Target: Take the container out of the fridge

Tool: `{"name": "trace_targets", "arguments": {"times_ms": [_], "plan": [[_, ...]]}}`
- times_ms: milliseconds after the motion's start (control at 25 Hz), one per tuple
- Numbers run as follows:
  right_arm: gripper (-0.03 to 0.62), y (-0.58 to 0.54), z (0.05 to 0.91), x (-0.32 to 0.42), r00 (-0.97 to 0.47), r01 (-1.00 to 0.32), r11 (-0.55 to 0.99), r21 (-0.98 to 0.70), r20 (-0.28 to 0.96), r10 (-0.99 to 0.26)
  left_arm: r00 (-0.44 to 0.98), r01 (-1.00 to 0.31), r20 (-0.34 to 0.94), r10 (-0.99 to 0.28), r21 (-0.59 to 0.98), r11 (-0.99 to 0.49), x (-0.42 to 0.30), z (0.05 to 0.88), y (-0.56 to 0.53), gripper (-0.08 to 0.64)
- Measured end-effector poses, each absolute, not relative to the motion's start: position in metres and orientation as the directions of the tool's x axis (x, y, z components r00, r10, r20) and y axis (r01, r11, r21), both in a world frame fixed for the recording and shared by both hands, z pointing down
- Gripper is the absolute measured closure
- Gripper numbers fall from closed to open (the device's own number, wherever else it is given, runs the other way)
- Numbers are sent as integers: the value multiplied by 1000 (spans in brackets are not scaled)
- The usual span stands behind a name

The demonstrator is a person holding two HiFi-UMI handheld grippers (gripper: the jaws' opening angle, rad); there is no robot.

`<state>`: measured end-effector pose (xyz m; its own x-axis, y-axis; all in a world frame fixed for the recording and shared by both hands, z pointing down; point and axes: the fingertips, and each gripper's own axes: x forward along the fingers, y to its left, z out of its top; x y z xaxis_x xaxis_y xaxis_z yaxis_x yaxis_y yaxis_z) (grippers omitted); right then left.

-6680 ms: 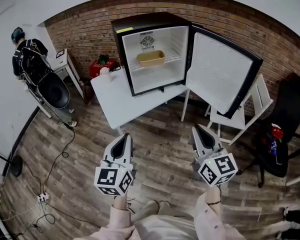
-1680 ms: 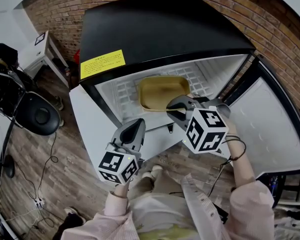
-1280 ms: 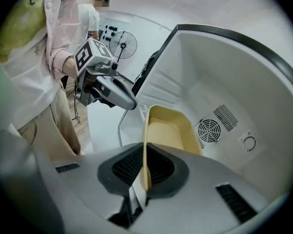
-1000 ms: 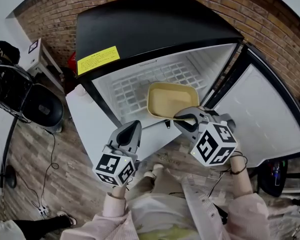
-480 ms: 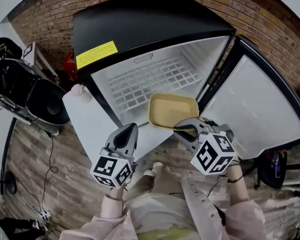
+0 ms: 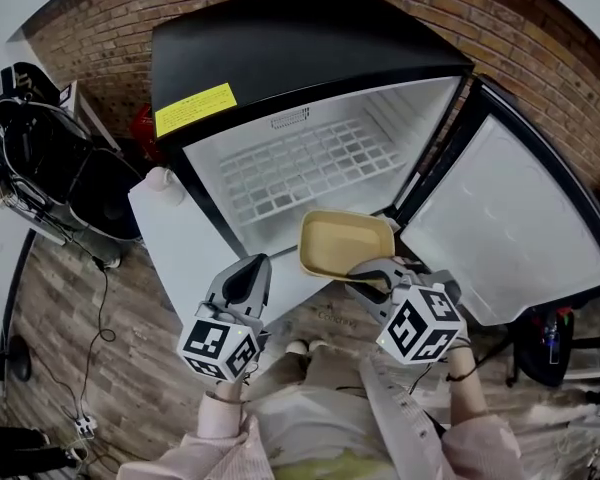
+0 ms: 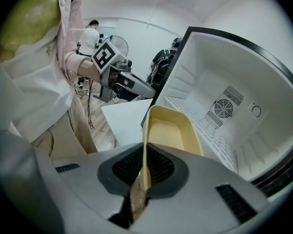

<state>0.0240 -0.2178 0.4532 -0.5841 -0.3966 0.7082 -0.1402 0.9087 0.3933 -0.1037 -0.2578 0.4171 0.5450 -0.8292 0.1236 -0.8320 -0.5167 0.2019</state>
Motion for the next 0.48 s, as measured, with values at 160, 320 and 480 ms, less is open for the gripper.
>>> {"name": "trace_targets", "arguments": {"times_ms": [160,320,480], "plan": [[572,-214,460,28,-586,-124,918,378,718,-375,523,-845,132,-842,206,-493,-103,420,-253,568],[572,-212,464,31,-592,-112,925,362,724,-355,501,-858,131,-855,205,-471,-103,420,-250,568],[574,-209,467,31,-598,-88,932,350,730,-331,479,-870,135,-867,204,-449,-103,420,-245,568]]}}
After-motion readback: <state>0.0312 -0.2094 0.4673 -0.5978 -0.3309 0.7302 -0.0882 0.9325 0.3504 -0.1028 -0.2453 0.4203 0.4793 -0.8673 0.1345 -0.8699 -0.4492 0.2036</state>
